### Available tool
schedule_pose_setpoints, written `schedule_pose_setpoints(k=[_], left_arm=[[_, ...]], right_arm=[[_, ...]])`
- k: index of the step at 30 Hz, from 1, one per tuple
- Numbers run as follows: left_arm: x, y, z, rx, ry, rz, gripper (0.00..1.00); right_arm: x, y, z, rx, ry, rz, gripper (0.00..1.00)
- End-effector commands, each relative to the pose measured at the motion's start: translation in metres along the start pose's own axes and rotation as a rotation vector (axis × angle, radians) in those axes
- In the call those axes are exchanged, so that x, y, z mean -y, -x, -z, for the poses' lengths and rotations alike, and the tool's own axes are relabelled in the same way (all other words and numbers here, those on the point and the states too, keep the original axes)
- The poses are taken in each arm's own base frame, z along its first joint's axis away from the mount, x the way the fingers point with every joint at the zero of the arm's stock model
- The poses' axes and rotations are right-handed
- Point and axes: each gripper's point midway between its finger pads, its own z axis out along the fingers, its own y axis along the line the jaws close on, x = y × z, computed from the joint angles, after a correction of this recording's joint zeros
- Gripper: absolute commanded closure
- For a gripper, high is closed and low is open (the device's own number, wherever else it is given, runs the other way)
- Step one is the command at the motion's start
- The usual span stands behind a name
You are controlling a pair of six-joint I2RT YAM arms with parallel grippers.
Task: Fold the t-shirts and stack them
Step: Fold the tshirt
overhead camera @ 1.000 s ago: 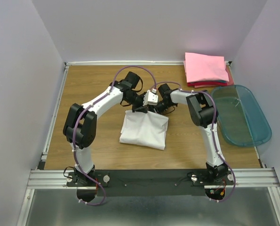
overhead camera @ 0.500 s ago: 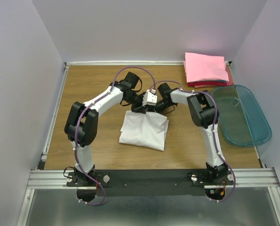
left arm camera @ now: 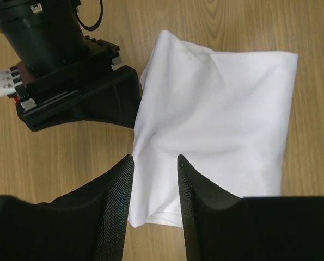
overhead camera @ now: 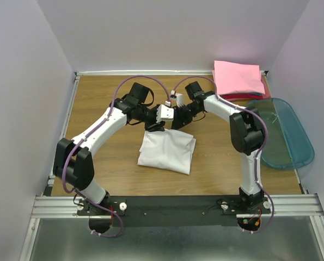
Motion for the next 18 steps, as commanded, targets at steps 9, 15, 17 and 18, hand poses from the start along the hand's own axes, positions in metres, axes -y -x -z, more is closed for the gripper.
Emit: schedule_pose_setpoints(k=[9,15,17,18], left_arm=[[-0.004,-0.034,0.01,0.075,0.043,0.434,0.53],[-0.029,-0.065,0.005,0.049,0.123,0.529,0.52],[-0.035,-0.082,0.003,0.02,0.131,0.555,0.52],[-0.038,-0.087,0.004,0.011,0.137,0.563,0.52]], right_arm=[[0.019,0.024,0.1,0.098,-0.14,0.008,0.3],[0.008,-0.032,0.089,0.007,-0.08,-0.055,0.31],[0.015,-0.051,0.081,-0.038,-0.089,-0.066,0.34],[0.017,-0.055,0.08,-0.049,-0.094,-0.072,0.34]])
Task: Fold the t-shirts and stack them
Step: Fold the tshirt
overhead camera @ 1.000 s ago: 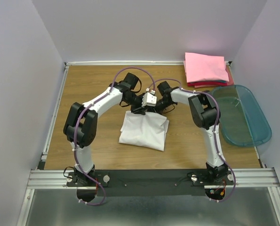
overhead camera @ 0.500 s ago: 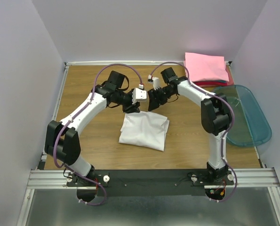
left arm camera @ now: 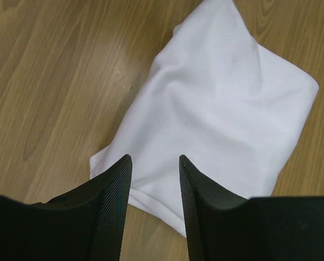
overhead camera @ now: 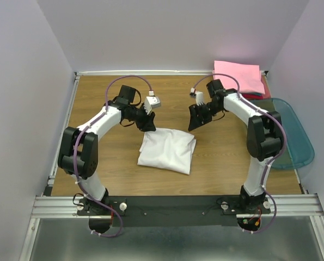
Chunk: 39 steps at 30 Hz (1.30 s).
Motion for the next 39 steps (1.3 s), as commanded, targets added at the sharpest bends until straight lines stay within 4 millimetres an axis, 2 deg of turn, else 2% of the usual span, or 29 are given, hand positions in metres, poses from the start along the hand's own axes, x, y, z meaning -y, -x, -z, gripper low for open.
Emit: schedule_pose_setpoints(k=[1,5,10,18,20,22,25,26,27,28,30,32,36,39], left_arm=[[-0.029,-0.014,-0.001,-0.016,0.046,0.069,0.52],[-0.042,-0.023,0.001,-0.033,0.057,0.104,0.51],[-0.042,-0.04,-0.006,-0.065,0.034,0.127,0.5],[-0.053,-0.038,-0.015,-0.051,0.027,0.134,0.5],[-0.056,-0.038,-0.018,-0.051,0.023,0.135,0.51],[-0.058,-0.037,-0.021,-0.051,0.012,0.128,0.55],[-0.056,-0.04,-0.023,-0.062,-0.015,0.146,0.71],[-0.055,-0.04,-0.023,-0.064,-0.023,0.14,0.79],[-0.056,-0.04,-0.023,-0.064,-0.022,0.14,0.82],[-0.055,-0.04,-0.021,-0.065,-0.024,0.139,0.86],[-0.055,-0.042,-0.02,-0.068,-0.026,0.133,0.97],[-0.059,-0.044,-0.015,-0.071,-0.02,0.132,1.0],[-0.071,-0.044,-0.002,-0.07,0.009,0.137,1.0],[-0.076,-0.042,0.0,-0.069,0.022,0.134,1.0]], right_arm=[[-0.004,-0.035,-0.009,-0.093,0.028,-0.012,0.35],[-0.003,-0.042,-0.013,-0.103,0.034,-0.023,0.35],[-0.004,-0.046,-0.016,-0.109,0.052,-0.036,0.38],[-0.001,-0.052,-0.023,-0.128,0.064,-0.042,0.43],[0.001,-0.053,-0.025,-0.131,0.064,-0.043,0.48],[0.002,-0.052,-0.026,-0.128,0.06,-0.039,0.53],[0.004,-0.051,-0.026,-0.127,0.053,-0.038,0.66],[0.004,-0.05,-0.026,-0.125,0.05,-0.034,0.74],[0.004,-0.049,-0.024,-0.122,0.044,-0.03,0.78],[0.004,-0.046,-0.021,-0.113,0.038,-0.023,0.86],[0.001,-0.043,-0.017,-0.103,0.032,-0.019,0.94],[-0.003,-0.037,-0.009,-0.08,0.023,-0.005,0.99],[-0.003,-0.033,0.002,-0.059,-0.009,0.014,0.99],[0.004,-0.041,-0.003,-0.084,-0.016,0.009,0.99]])
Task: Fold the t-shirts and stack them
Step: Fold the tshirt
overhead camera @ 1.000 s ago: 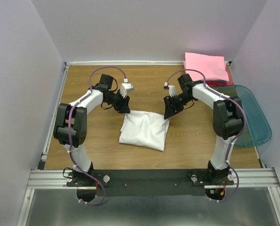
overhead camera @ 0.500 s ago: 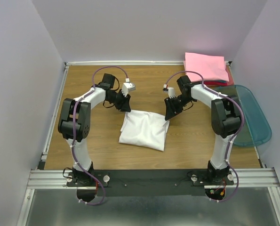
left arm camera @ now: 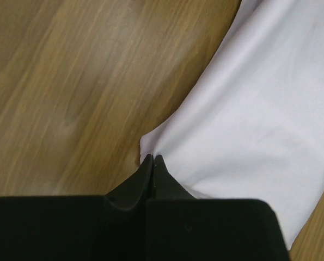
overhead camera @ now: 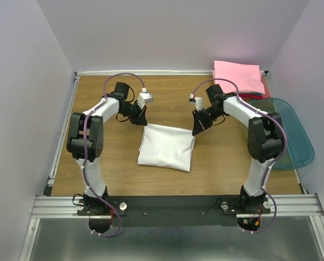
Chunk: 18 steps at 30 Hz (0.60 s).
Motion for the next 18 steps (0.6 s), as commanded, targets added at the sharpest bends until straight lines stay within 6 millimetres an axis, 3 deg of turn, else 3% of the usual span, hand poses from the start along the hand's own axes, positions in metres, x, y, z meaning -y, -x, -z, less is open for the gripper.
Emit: schedule_pose_setpoints(k=[1,5,8,14,18], left_arm=[[-0.008,0.008,0.007,0.015,0.0,-0.02,1.0],[-0.016,0.01,0.001,0.017,-0.004,-0.007,1.0],[-0.028,0.012,-0.003,0.014,0.019,0.0,1.0],[-0.05,0.009,-0.01,-0.01,0.071,0.01,1.0],[-0.059,0.021,-0.013,0.017,0.082,0.018,1.0]], right_arm=[[0.009,-0.005,0.003,-0.009,-0.036,0.004,1.0],[0.021,0.005,-0.007,-0.008,-0.037,-0.001,0.99],[0.04,0.015,-0.015,-0.001,-0.087,-0.002,0.99],[0.072,0.033,-0.011,0.034,-0.185,-0.019,0.99],[0.082,0.047,-0.01,0.058,-0.22,-0.024,0.99]])
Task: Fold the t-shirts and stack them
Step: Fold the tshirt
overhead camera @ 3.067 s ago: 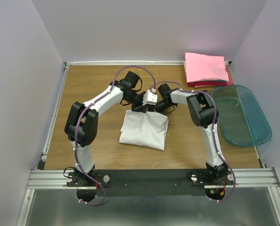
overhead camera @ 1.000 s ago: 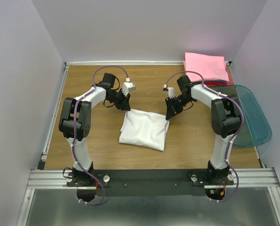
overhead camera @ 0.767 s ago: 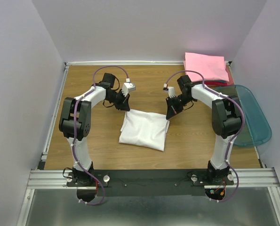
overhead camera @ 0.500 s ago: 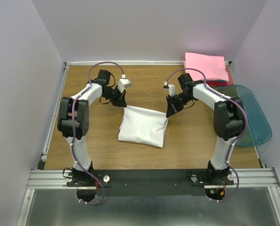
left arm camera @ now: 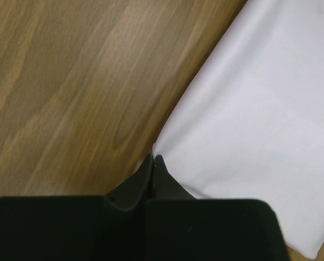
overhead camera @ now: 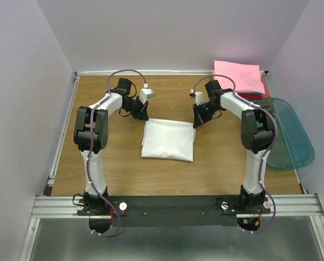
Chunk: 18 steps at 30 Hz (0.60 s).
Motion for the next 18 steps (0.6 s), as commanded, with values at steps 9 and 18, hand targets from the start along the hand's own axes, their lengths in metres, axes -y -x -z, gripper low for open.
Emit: schedule_pose_setpoints(k=[9,18], left_arm=[[0.002,0.061,0.047,0.175,0.06,-0.015,0.59],[0.099,0.076,0.051,0.354,-0.208,0.16,0.13]], right_arm=[[-0.001,0.064,0.037,0.175,-0.05,0.002,0.34],[-0.086,0.065,0.051,0.22,0.368,-0.137,0.0]])
